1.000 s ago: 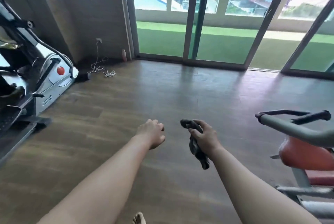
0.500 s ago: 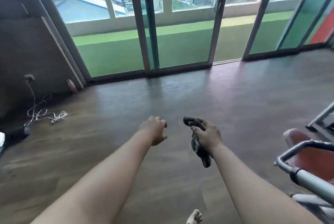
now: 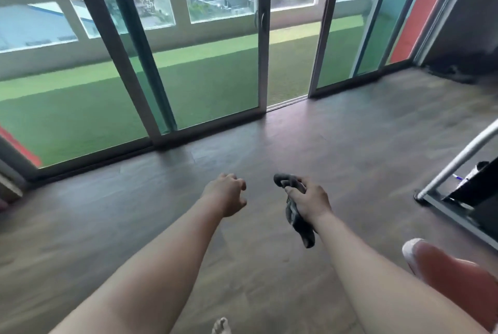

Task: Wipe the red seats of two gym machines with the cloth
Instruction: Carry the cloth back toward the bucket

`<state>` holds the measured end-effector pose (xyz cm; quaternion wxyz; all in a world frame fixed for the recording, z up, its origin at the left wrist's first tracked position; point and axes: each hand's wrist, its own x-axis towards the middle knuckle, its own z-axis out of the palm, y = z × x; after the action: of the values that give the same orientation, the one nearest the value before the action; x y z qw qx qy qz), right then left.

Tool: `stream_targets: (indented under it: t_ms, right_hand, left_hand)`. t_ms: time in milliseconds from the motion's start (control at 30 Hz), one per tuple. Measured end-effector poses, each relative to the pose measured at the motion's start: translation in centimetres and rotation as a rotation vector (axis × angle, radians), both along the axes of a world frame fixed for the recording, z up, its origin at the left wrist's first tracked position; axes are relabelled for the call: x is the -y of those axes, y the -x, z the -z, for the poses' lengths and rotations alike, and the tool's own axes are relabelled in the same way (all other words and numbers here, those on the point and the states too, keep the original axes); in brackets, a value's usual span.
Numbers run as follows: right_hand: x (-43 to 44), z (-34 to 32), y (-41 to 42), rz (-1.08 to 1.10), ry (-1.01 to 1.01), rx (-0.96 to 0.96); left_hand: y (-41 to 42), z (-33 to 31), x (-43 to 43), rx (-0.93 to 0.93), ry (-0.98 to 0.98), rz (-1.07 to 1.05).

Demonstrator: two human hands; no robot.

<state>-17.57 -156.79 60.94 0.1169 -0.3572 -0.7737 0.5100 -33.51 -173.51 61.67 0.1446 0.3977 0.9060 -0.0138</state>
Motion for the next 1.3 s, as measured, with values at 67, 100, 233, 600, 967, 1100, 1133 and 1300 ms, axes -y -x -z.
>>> stream_targets:
  t_ms: [67, 100, 233, 600, 967, 1100, 1133, 1300]
  right_hand:
    - [-4.3, 0.6, 3.4, 0.052, -0.013, 0.005]
    - [-6.4, 0.9, 5.2, 0.074, -0.018, 0.01]
    - [-15.1, 1.2, 12.1, 0.187, -0.033, 0.019]
    - [-41.3, 0.9, 23.4, 0.495, -0.018, -0.065]
    - [-72.2, -0.7, 28.2, 0.595, -0.057, -0.009]
    - [-83.0, -0.1, 30.9, 0.655, -0.065, -0.018]
    - [-85.6, 0.3, 31.6, 0.666, -0.07, -0.024]
    - [-97.6, 1.4, 34.9, 0.79, -0.06, -0.048]
  left_hand:
    - [4.5, 0.2, -4.8, -0.01, -0.022, 0.044]
    - [6.9, 0.4, -7.2, -0.016, -0.039, 0.062]
    - [16.4, 0.6, -17.3, -0.012, -0.092, 0.14]
    - [29.9, 0.5, -49.2, -0.03, -0.06, 0.459]
    - [34.5, -0.5, -81.0, 0.022, -0.117, 0.572]
    - [38.0, 0.3, -93.3, 0.014, -0.134, 0.612]
    - [38.9, 0.5, -96.4, 0.01, -0.131, 0.632]
    - [42.9, 1.2, -110.9, -0.013, -0.104, 0.752]
